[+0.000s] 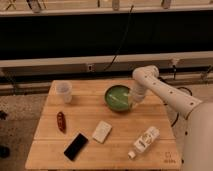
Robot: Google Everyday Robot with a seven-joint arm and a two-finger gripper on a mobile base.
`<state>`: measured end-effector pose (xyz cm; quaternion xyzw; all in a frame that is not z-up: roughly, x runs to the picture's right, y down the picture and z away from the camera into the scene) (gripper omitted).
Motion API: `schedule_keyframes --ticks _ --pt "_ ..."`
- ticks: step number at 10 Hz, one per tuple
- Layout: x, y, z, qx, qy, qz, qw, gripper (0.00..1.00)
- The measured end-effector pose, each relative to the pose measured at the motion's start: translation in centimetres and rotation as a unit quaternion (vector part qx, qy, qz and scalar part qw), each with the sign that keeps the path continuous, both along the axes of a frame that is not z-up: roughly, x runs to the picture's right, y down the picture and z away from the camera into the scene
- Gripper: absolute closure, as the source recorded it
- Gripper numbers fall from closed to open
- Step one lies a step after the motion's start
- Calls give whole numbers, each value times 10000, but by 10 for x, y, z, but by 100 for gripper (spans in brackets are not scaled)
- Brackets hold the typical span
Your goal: Drag the ceramic bowl in a circle
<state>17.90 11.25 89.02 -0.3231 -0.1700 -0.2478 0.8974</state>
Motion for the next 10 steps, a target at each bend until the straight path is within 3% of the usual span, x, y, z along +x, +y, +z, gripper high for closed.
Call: schedule_keyframes --ticks 2,4,7,10 --pt "-2 1 -4 -62 -140 -27 9999 99" --pt "-12 6 -10 1 -203 -428 9989 100" --pt "-30 6 -13 -6 -339 -659 9973 100" --pt "-32 20 -31 -35 -516 -1049 9931 100"
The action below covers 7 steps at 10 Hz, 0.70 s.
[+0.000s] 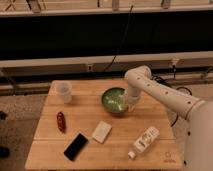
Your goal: Drag the ceramic bowl in a circle
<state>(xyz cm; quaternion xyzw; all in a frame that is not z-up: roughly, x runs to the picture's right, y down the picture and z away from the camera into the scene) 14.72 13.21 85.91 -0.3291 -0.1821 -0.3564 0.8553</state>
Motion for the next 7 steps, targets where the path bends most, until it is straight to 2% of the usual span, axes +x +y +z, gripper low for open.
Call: schedule_keyframes --ticks 2,5,7 --pt "-4 -1 -1 15 -34 -63 10000 100" --pt "-14 -1 -5 -1 -171 -350 9992 100" --pt "-31 0 -9 -12 -305 -545 9980 100"
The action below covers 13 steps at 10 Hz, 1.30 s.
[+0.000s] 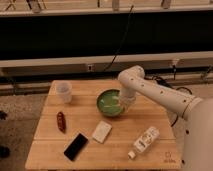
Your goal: Drag the ceramic bowl in a circle
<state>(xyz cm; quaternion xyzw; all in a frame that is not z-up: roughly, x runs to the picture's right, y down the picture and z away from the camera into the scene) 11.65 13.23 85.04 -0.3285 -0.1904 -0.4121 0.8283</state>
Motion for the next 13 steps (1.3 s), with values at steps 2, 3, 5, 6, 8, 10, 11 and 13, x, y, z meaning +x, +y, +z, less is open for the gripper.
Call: schedule_keyframes --ticks 2,3,5,6,8,10,11,13 --pt "0 -1 -1 11 -40 -139 9999 100" --pt "-7 -3 -2 9 -86 -244 9997 100" --pt "-22 -8 -3 -2 -172 -389 9991 100" --pt "-21 -11 -1 5 -167 -457 9988 100" --pt "-17 -19 4 2 -142 -498 9987 100" --pt "-18 -30 9 -7 -145 -576 9982 100" --pt "-19 -32 10 -14 -137 -597 9981 100" --pt "-10 -33 10 -37 -119 -656 9978 100"
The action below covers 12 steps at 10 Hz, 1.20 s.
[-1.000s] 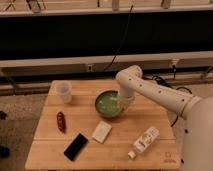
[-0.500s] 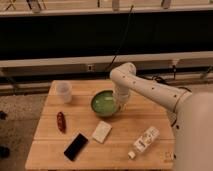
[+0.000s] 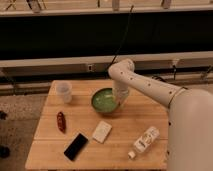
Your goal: Drag the ceramic bowl in a circle
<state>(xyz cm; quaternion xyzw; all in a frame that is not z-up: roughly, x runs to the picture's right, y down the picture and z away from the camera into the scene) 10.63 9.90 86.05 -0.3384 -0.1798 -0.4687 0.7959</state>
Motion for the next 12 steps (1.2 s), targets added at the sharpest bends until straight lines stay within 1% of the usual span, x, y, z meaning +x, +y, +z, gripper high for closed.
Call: schedule_keyframes --ticks 1,3,6,9,12 --pt "8 -1 -1 -1 17 -13 10000 100" --pt "15 -1 -2 -26 61 52 10000 100" --pt "15 -2 -3 -41 140 130 9998 100" --pt "10 -3 -3 -52 146 125 9998 100" --pt "9 -4 -4 -60 201 182 9996 100"
